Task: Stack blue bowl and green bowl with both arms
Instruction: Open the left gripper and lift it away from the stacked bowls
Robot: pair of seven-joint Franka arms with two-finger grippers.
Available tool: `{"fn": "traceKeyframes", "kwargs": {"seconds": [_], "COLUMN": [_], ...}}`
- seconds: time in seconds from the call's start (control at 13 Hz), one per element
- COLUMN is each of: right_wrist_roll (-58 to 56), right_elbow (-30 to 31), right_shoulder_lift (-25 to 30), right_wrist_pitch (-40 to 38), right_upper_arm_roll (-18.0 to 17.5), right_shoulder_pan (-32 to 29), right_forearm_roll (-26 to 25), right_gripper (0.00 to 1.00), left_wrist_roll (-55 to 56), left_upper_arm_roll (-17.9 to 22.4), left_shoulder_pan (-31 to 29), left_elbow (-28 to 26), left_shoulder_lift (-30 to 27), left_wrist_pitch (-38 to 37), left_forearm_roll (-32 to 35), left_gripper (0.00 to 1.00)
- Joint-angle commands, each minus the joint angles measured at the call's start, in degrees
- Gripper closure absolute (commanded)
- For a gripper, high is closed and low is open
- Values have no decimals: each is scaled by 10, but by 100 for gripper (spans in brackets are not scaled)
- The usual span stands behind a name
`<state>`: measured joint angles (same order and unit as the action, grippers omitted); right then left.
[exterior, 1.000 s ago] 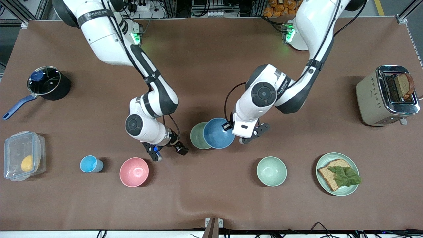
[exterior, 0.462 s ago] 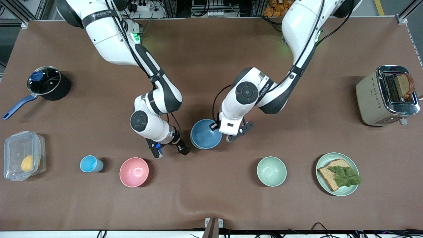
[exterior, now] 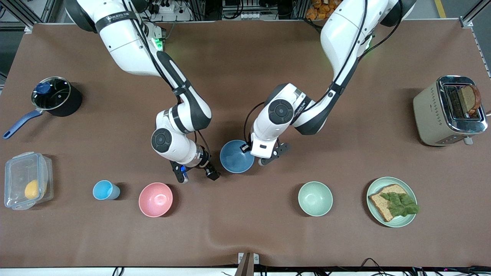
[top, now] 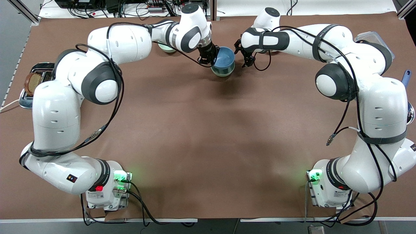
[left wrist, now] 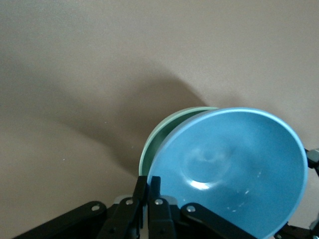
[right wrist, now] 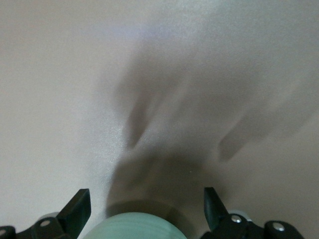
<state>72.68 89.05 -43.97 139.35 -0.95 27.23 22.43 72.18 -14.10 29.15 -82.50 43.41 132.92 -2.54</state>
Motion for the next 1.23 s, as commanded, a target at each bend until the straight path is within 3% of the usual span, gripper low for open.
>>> {"fn": "traceKeyframes", "kwargs": {"seconds": [0.0, 0.46, 0.54, 0.77, 1.0, 1.15], "right_wrist_roll": [30, 50, 51, 50, 45, 42], "right_elbow": [-4, -12, -12, -12, -12, -12], "right_shoulder_lift": [-7, -11, -11, -11, -11, -11], "right_wrist_pitch": [5, 6, 6, 6, 7, 7], "right_upper_arm_roll": [-2, -2, -2, -2, -1, -2], "right_shoulder_pan": [14, 18, 19, 19, 19, 19], "right_forearm_roll": [8, 4, 5, 2, -1, -12], "right_gripper": [0, 0, 0, 0, 0, 0], "left_wrist_roll": [11, 11, 10, 9, 9, 7], "left_upper_arm_roll": [15, 15, 15, 15, 18, 19], "left_shoulder_pan": [20, 27, 27, 23, 17, -13], "left_elbow": [15, 13, 13, 13, 13, 7], "left_shoulder_lift": [17, 29, 31, 33, 5, -43], "left_wrist_pitch": [9, 22, 21, 21, 19, 11], "left_forearm_roll": [10, 22, 24, 25, 53, 84], "left_gripper": [100, 100, 91, 1, 0, 0]}}
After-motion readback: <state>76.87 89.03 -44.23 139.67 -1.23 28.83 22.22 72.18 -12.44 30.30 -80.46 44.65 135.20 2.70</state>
